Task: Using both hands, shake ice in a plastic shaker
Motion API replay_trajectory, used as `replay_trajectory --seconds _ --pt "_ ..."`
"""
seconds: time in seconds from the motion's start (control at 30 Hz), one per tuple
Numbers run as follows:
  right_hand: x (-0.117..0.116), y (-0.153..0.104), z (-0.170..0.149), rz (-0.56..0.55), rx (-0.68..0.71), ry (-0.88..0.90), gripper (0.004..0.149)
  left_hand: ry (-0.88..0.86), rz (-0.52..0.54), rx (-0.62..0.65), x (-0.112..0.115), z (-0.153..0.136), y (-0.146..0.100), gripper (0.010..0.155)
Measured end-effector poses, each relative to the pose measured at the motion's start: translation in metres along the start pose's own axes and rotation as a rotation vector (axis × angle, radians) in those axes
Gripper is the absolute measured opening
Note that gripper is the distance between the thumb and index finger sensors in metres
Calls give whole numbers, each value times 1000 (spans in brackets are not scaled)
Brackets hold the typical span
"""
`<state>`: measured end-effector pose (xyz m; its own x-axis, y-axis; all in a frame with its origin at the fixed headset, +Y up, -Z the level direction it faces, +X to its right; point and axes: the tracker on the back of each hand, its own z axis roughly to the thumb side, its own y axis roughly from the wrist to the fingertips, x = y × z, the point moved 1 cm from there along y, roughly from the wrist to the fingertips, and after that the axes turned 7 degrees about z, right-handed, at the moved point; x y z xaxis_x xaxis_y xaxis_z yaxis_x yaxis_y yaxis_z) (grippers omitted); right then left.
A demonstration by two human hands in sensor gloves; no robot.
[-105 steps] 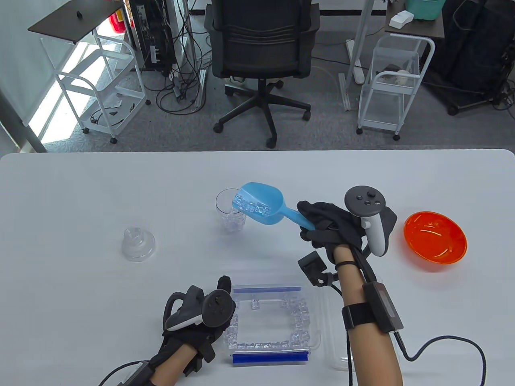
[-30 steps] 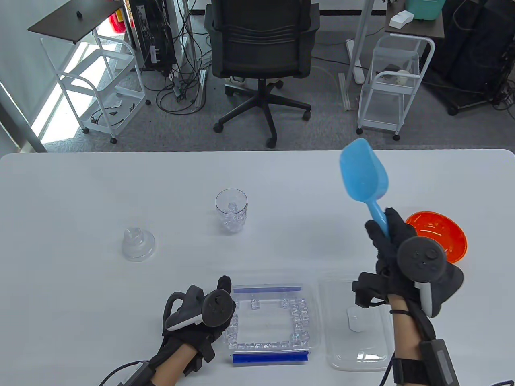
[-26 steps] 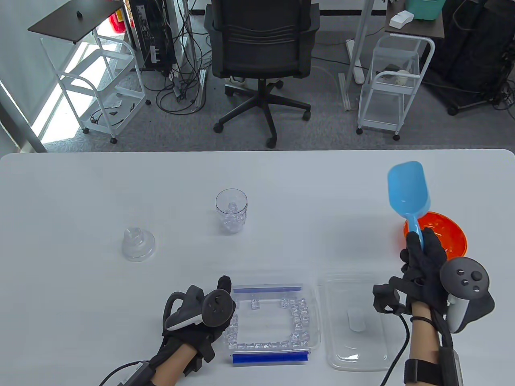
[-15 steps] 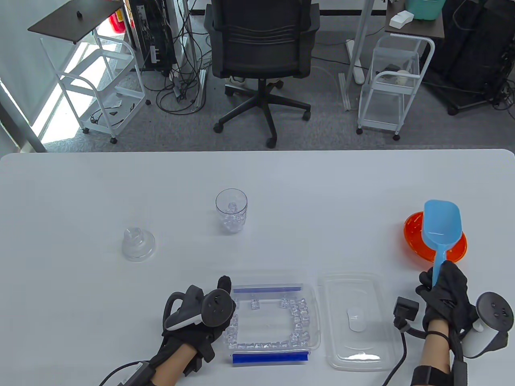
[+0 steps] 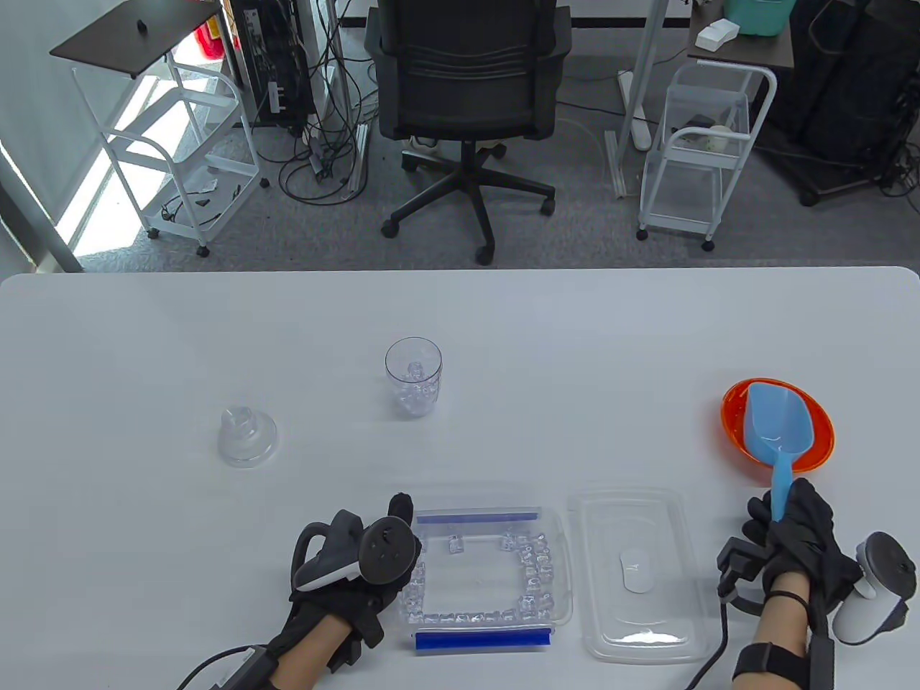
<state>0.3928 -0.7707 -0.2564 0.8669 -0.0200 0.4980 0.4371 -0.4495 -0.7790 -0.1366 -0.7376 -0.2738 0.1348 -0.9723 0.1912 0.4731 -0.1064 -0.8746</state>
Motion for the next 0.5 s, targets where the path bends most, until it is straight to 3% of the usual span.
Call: replay_trajectory --seconds 0.17,0.5 --pt "0 0 -7 -16 -27 44 70 0 0 -1 0 0 0 65" --pt "-1 -10 -2 -156 -62 -119 71 -1 -2 2 0 0 0 65"
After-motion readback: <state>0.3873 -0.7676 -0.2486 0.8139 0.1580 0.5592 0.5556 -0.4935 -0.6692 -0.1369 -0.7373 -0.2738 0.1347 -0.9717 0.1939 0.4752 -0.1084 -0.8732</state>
